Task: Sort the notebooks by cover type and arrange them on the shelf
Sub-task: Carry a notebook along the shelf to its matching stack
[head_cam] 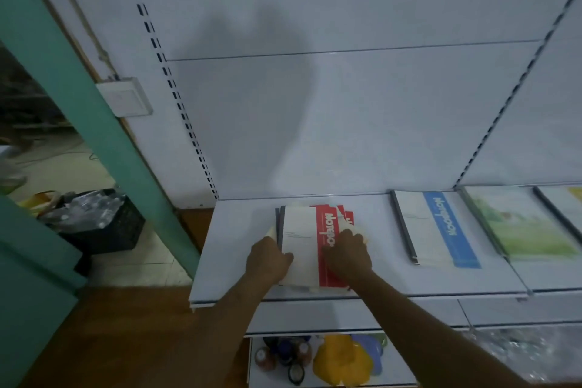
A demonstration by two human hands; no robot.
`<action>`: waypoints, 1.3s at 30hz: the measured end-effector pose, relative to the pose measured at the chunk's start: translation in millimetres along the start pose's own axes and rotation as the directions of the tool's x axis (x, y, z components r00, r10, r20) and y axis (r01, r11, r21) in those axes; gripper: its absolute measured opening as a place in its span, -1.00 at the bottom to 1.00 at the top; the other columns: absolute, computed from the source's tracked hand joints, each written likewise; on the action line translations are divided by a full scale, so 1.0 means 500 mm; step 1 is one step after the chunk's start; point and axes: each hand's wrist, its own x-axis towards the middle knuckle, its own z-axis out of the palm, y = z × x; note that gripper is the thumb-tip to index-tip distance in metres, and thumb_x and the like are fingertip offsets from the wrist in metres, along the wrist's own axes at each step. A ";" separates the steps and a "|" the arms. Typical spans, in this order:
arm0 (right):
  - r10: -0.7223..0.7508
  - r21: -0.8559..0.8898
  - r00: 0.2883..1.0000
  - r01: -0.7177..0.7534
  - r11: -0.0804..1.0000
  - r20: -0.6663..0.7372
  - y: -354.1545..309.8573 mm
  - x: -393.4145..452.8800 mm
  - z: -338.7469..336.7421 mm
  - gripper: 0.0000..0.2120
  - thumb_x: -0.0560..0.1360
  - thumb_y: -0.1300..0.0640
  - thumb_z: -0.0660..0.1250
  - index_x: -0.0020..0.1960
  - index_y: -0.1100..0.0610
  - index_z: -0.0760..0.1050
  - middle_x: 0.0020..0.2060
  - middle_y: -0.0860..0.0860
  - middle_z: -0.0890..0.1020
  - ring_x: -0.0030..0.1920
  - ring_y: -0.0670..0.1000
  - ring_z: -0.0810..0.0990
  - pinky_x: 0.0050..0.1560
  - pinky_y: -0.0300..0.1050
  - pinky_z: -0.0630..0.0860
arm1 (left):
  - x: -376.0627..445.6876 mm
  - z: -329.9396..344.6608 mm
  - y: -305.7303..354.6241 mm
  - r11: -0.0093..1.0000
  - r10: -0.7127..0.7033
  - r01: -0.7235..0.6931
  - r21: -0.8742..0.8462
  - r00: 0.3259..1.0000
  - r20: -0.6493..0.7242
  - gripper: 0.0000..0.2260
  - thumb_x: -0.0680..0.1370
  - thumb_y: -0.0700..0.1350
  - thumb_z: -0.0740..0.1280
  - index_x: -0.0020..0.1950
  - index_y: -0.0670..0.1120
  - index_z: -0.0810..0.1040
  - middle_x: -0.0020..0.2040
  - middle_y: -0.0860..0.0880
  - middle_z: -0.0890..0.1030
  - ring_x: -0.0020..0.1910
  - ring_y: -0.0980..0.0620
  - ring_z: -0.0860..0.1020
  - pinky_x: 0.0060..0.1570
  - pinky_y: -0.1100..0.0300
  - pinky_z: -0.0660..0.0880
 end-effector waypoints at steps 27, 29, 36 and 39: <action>0.320 0.308 0.746 -0.161 0.938 -0.584 0.175 -0.208 -0.308 -0.67 0.57 -0.12 0.10 0.22 0.05 0.38 0.06 0.01 0.55 -0.09 -0.01 0.52 0.01 -0.07 0.48 | -0.144 0.091 0.285 0.800 0.535 -0.224 -0.556 0.686 0.494 -0.68 0.64 -0.16 0.18 0.32 0.10 0.17 0.22 -0.07 0.48 0.02 -0.10 0.57 -0.41 0.13 0.58; 0.407 0.350 0.653 -0.224 0.909 -0.639 0.252 -0.274 -0.352 -0.63 0.57 -0.15 0.08 0.27 0.03 0.34 0.13 0.03 0.47 -0.04 0.01 0.51 0.05 -0.04 0.50 | -0.206 0.153 0.335 0.782 0.592 -0.269 -0.563 0.605 0.533 -0.70 0.64 -0.15 0.16 0.30 0.10 0.19 0.22 -0.08 0.48 0.01 -0.09 0.56 -0.41 0.15 0.56; 0.678 0.661 0.395 -0.203 0.722 -0.620 0.507 -0.532 -0.487 -0.64 0.58 -0.09 0.15 0.31 0.04 0.29 0.09 -0.02 0.55 -0.06 0.02 0.59 0.01 0.03 0.58 | -0.503 0.344 0.483 0.703 0.702 -0.432 -0.565 0.290 0.651 -0.67 0.62 -0.13 0.18 0.33 0.09 0.16 0.24 -0.10 0.46 0.03 -0.16 0.57 -0.45 0.13 0.57; 0.723 0.710 0.296 -0.171 0.683 -0.624 0.595 -0.613 -0.539 -0.66 0.57 -0.09 0.16 0.29 0.02 0.30 0.06 -0.03 0.57 -0.10 -0.02 0.60 -0.06 -0.05 0.57 | -0.605 0.408 0.541 0.666 0.717 -0.483 -0.568 0.207 0.665 -0.66 0.61 -0.12 0.21 0.33 0.09 0.17 0.23 -0.03 0.47 0.04 -0.09 0.57 -0.37 0.03 0.63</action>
